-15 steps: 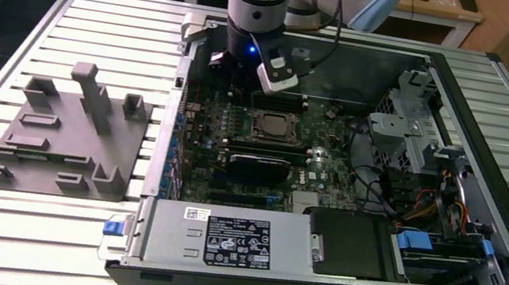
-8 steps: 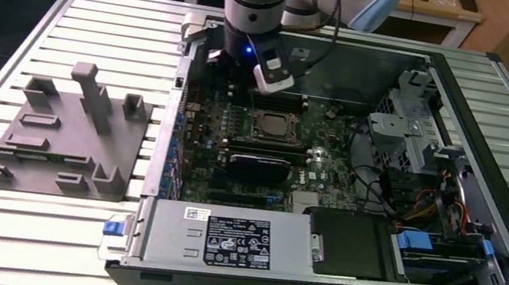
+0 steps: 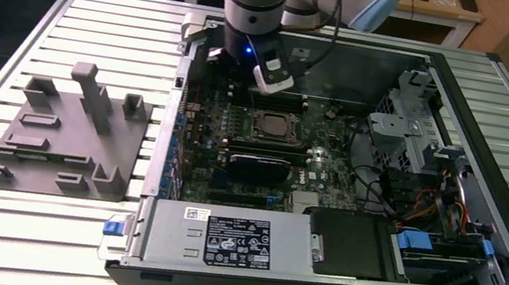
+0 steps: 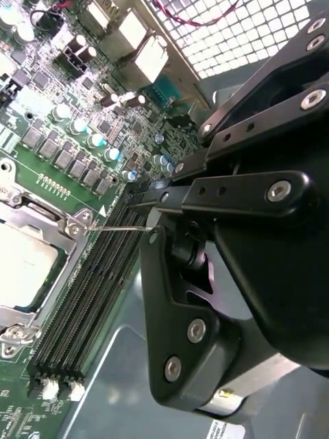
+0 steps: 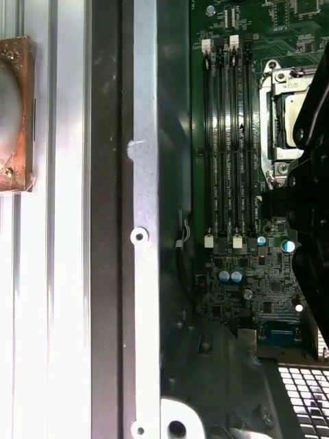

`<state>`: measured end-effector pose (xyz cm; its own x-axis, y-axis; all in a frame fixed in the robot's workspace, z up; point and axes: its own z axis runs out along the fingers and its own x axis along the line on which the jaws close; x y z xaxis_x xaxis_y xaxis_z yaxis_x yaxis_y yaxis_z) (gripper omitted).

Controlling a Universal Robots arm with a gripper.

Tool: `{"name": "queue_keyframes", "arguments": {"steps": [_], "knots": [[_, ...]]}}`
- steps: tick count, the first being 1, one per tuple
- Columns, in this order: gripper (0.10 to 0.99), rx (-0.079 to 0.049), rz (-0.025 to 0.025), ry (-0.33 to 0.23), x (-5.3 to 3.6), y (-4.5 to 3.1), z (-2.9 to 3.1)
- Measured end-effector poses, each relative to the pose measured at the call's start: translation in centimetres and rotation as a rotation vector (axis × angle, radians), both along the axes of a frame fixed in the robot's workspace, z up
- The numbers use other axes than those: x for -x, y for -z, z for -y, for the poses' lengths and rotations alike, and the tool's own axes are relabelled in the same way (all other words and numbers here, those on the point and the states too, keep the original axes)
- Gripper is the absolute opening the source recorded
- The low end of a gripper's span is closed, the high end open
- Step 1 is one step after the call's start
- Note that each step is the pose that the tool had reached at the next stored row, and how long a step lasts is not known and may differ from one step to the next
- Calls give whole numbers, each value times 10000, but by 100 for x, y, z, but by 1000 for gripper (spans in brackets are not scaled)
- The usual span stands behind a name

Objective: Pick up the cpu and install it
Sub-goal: 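Install the first cpu locking lever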

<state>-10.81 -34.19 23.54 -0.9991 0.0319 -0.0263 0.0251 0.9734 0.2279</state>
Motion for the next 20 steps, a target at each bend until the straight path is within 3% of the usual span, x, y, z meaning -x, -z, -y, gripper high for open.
{"name": "queue_keyframes", "arguments": {"steps": [9, 20], "knots": [[106, 1, 0, 28, -153, 2, -1], [106, 19, 0, 109, -433, 4, -1]]}}
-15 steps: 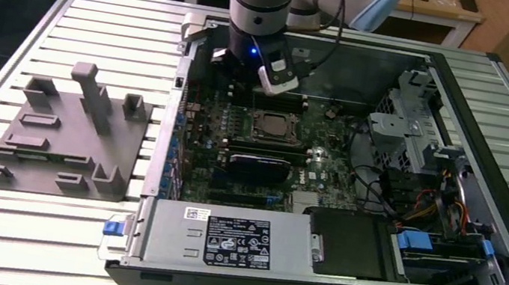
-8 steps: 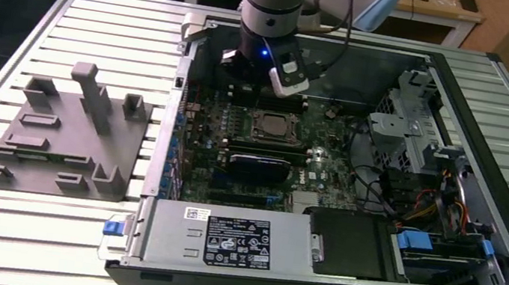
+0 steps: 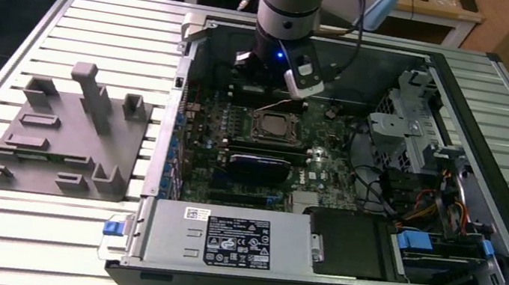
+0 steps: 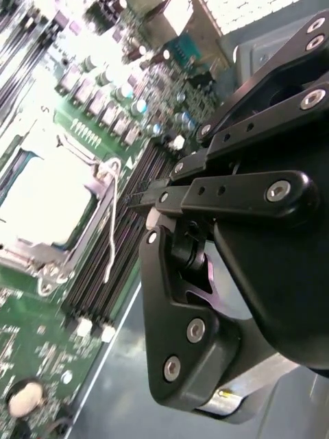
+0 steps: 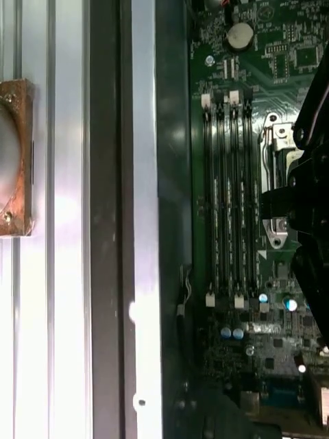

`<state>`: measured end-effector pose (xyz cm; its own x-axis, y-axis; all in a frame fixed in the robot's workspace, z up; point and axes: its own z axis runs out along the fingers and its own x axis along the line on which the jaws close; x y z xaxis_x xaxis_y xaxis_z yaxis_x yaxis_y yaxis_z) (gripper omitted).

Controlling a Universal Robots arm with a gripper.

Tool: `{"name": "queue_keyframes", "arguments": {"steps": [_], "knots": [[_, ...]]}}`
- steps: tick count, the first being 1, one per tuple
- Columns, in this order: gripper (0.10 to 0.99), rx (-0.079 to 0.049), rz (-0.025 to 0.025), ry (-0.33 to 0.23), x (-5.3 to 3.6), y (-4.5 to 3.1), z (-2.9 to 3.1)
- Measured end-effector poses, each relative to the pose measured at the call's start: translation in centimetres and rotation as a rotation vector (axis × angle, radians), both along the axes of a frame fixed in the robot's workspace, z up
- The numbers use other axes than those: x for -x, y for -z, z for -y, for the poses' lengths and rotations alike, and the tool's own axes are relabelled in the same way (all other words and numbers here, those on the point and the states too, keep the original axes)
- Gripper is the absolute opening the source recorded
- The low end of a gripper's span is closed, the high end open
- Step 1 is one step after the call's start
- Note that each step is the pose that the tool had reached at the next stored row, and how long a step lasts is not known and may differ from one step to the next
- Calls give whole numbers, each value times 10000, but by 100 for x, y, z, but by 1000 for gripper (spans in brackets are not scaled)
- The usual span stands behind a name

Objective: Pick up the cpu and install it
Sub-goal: 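Install the first cpu locking lever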

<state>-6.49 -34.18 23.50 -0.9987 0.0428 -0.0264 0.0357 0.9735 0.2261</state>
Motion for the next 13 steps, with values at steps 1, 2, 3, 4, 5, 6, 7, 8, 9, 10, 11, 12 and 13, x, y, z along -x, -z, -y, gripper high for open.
{"name": "queue_keyframes", "arguments": {"steps": [1, 2, 3, 4, 5, 6, 7, 8, 9, 10, 11, 12, 13], "knots": [[106, 5, 0, 10, -23, 0, 0], [106, 11, 0, 22, -44, 0, 0], [106, 17, 0, 34, -65, 0, 0], [106, 26, -1, 48, -85, 0, 0], [106, 34, 0, 64, -105, 0, 0], [106, 44, 0, 84, -124, 1, 0], [106, 52, 0, 101, -138, 1, 0], [106, 55, -1, 105, -142, 0, 0], [106, 55, 0, 106, -142, 0, 0], [106, 56, 0, 107, -142, 0, 1], [106, 56, 0, 108, -143, 0, 0], [106, 57, 0, 107, -143, 0, 0], [106, 57, -1, 107, -143, 0, 0]]}}
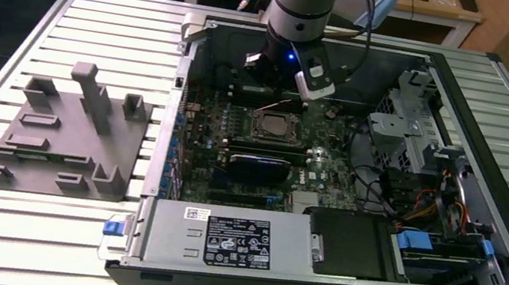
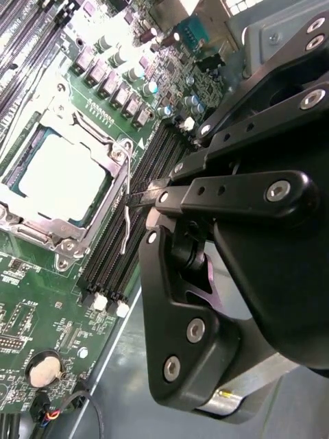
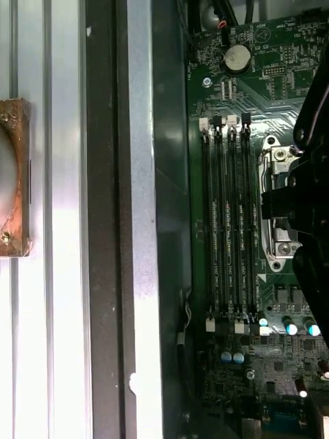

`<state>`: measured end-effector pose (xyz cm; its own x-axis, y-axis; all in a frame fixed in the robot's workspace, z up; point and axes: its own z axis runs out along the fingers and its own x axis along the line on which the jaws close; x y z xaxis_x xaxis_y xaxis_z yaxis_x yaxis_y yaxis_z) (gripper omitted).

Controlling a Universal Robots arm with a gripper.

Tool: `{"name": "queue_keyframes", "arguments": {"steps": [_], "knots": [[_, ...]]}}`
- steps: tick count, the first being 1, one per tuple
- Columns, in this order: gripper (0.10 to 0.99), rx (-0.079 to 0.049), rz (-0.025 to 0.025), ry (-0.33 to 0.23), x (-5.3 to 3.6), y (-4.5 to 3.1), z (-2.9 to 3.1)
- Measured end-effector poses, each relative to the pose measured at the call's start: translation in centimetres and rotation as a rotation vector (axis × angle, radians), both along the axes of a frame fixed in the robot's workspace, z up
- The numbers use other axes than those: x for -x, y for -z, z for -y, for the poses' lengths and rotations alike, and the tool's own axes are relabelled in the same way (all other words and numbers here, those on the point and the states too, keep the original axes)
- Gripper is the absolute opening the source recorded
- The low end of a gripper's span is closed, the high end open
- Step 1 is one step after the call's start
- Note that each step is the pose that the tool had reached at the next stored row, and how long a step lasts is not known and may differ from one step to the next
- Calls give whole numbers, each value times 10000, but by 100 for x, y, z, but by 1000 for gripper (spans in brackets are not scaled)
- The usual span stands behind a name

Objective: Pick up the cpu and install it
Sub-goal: 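Install the first cpu locking lever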

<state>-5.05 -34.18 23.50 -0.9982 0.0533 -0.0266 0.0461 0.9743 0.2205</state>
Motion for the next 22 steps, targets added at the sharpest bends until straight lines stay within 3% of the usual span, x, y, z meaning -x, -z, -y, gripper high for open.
{"name": "queue_keyframes", "arguments": {"steps": [3, 7, 9, 14, 22], "knots": [[106, -1, 47, 0, 0, 6, 0], [106, -1, 252, 0, 0, 22, 0], [106, -1, 328, 0, 0, 26, -1], [106, -1, 401, 2, 0, 31, 0], [106, 18, 562, 35, 0, 41, 0]]}}
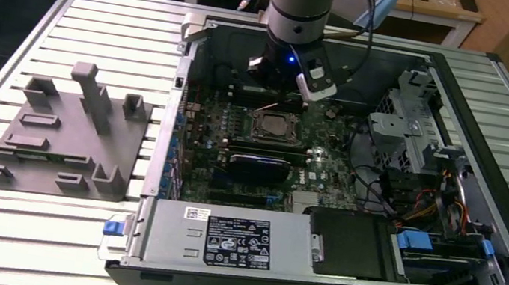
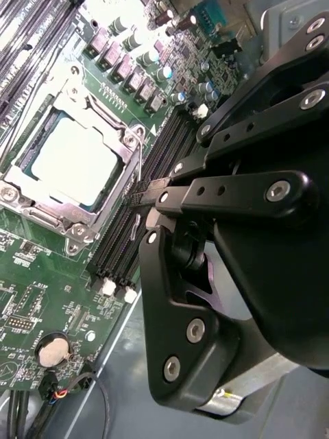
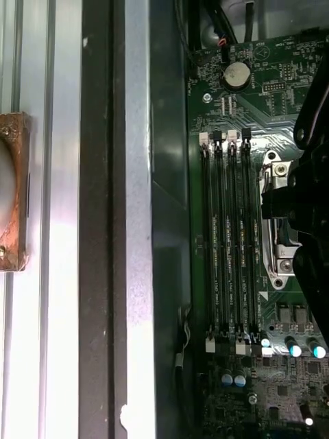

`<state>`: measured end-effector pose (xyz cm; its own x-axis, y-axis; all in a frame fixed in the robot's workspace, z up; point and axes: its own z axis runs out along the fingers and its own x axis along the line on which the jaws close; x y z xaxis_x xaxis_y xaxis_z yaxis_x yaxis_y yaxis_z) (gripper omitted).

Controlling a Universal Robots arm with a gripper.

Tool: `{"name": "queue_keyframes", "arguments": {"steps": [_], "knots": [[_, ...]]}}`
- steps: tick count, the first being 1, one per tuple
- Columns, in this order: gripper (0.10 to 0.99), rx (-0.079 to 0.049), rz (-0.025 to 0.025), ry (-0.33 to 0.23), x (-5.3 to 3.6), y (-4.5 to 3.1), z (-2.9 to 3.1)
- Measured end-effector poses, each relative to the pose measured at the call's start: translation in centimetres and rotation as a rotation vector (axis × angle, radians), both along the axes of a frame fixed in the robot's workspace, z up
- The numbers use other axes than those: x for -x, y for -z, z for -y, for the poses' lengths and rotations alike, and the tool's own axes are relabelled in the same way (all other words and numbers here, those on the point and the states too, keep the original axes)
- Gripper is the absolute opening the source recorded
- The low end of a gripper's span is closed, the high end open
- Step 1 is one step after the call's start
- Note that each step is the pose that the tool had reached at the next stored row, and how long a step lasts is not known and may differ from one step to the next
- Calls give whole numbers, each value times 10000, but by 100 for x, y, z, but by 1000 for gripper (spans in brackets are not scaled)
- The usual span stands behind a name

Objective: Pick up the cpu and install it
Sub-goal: 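Install the first cpu locking lever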

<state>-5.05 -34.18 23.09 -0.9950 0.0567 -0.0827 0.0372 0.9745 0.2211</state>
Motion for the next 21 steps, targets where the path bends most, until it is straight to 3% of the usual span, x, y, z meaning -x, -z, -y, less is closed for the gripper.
{"name": "queue_keyframes", "arguments": {"steps": [5, 6, 10, 12, 18, 21], "knots": [[106, -1, 38, 10, 0, 3, 0], [106, -1, 69, 17, 1, 6, 0], [106, 0, 347, 41, 2, 18, 0], [106, -1, 450, 50, 2, 23, -1], [106, 9, 607, 64, 12, 41, 0], [106, 75, 626, 68, 17, 61, -1]]}}
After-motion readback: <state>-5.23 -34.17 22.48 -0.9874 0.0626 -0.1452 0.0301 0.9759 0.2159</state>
